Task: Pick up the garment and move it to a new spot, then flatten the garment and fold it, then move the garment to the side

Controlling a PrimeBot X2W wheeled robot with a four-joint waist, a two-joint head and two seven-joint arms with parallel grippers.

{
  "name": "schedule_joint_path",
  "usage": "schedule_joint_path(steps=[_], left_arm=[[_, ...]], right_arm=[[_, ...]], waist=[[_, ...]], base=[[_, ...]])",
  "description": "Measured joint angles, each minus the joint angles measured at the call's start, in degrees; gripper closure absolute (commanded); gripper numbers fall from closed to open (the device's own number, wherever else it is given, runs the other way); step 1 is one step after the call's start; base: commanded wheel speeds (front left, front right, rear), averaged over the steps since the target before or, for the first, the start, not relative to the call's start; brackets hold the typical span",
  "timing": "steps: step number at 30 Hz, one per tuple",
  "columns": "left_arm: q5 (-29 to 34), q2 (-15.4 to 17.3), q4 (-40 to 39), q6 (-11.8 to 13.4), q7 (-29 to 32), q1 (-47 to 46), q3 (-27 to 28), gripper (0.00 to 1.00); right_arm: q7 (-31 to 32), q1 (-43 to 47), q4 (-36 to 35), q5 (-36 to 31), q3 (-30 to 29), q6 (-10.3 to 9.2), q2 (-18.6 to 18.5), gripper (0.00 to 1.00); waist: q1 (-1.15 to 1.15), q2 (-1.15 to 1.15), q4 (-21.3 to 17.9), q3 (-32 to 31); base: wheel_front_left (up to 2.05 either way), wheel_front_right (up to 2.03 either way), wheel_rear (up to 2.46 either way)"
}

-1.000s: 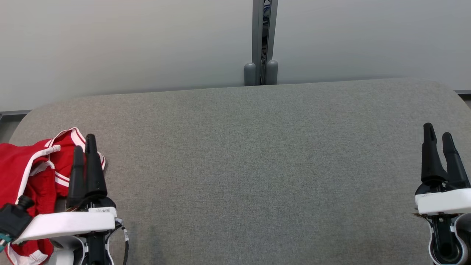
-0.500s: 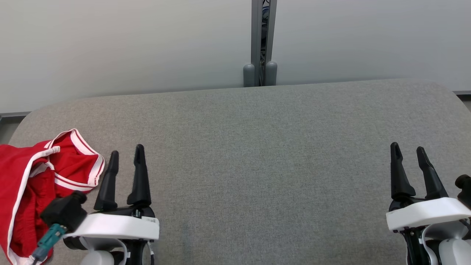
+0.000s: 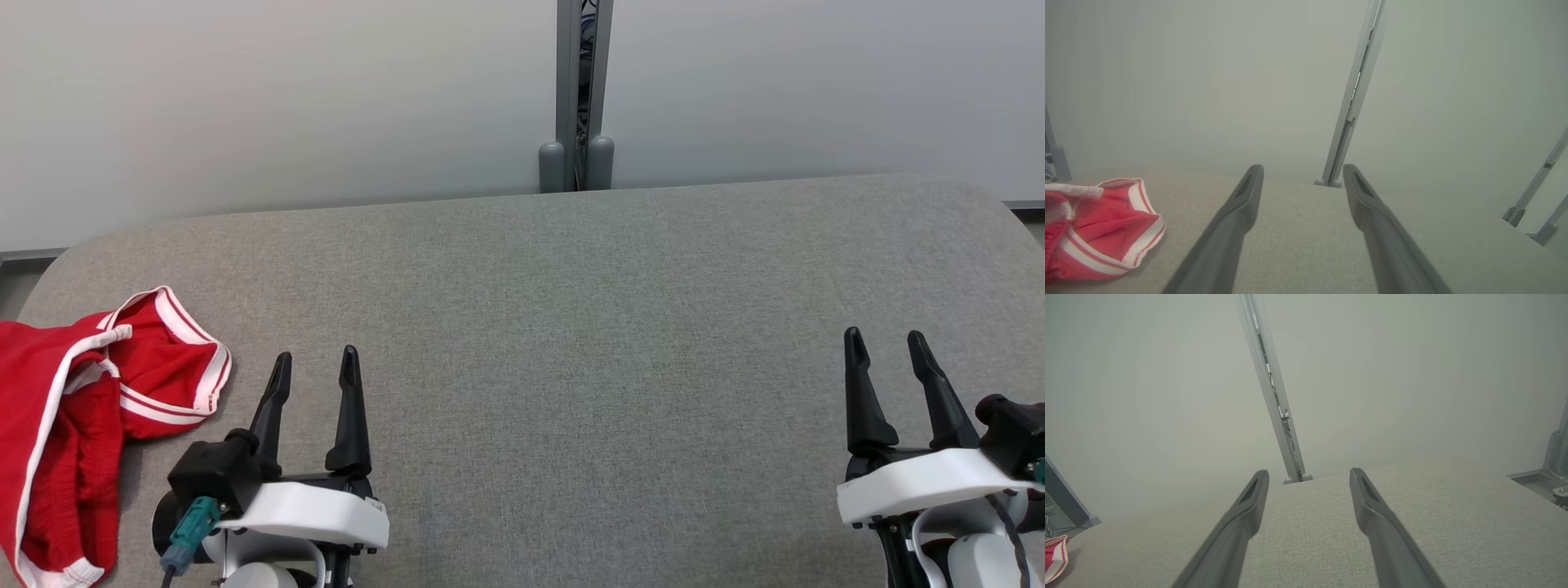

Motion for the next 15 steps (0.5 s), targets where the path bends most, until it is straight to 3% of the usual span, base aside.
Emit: schedule_joint_path(steps=[15], left_arm=[[4.9, 0.0, 6.5, 0.6, -1.3, -0.4, -1.6, 0.0]], right_arm=[[-2.5, -0.3, 3.8, -5.7, 1.7, 0.05, -0.1, 0.0]], waist=[[0.0, 0.0, -0.3, -0.3]], base=[[0.0, 0.0, 0.0]])
